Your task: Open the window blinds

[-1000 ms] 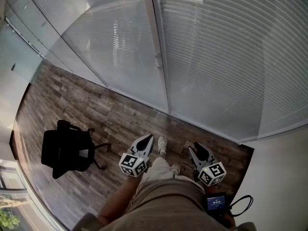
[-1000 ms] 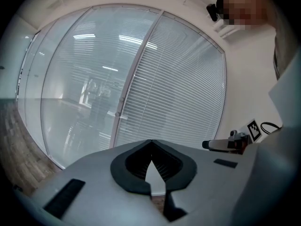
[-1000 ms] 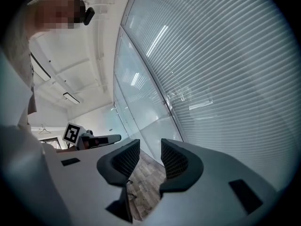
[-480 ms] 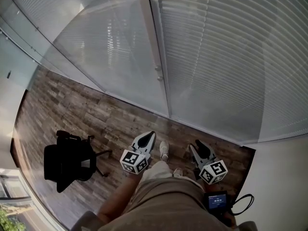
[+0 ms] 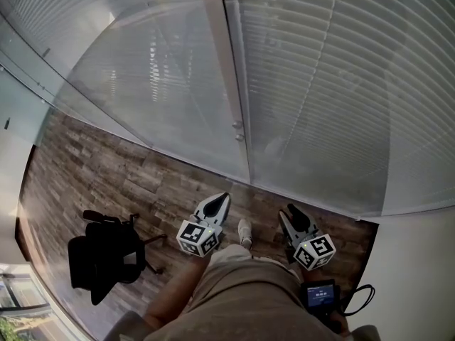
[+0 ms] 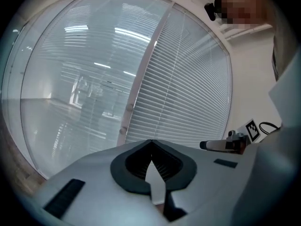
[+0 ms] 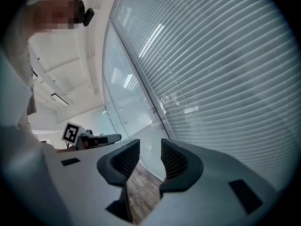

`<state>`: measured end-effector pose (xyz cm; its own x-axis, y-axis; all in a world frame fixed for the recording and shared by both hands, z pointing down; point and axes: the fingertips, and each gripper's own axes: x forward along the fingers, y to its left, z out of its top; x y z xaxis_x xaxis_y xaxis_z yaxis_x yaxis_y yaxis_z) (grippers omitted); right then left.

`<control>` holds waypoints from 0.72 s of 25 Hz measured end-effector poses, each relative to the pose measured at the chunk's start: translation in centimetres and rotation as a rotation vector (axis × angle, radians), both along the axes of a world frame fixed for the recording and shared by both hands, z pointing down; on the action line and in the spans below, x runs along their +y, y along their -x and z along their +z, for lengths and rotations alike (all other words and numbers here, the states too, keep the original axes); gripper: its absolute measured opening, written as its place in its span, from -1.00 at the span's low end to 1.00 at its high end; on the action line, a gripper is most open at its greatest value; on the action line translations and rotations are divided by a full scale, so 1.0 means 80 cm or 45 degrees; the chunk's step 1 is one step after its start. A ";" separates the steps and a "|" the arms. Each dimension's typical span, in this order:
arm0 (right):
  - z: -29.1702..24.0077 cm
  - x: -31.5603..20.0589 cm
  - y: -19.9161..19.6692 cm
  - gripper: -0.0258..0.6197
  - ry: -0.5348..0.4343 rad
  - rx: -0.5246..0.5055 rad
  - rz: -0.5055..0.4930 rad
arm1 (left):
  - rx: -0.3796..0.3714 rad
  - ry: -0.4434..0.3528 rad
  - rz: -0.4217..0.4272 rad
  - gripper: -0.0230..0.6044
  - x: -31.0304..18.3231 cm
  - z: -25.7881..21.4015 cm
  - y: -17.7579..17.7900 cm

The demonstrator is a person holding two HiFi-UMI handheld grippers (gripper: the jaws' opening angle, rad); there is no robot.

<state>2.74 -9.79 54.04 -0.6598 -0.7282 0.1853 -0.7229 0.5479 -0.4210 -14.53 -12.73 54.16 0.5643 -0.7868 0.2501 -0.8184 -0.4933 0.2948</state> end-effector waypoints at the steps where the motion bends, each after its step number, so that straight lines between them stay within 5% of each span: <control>1: -0.008 -0.010 0.003 -0.53 -0.004 0.002 0.008 | 0.010 -0.006 -0.001 -0.88 -0.010 -0.010 0.006; 10: -0.001 -0.076 0.029 -0.53 -0.008 0.033 0.063 | -0.003 -0.065 0.075 -0.88 -0.092 -0.010 0.030; 18: -0.007 -0.117 0.019 -0.53 -0.018 0.048 0.121 | -0.071 -0.066 0.178 -0.75 -0.143 0.001 0.008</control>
<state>1.21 -19.19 53.49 -0.5803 -0.7900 0.1980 -0.7872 0.4818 -0.3850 -15.20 -24.13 54.22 0.6557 -0.7141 0.2454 -0.7550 -0.6169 0.2221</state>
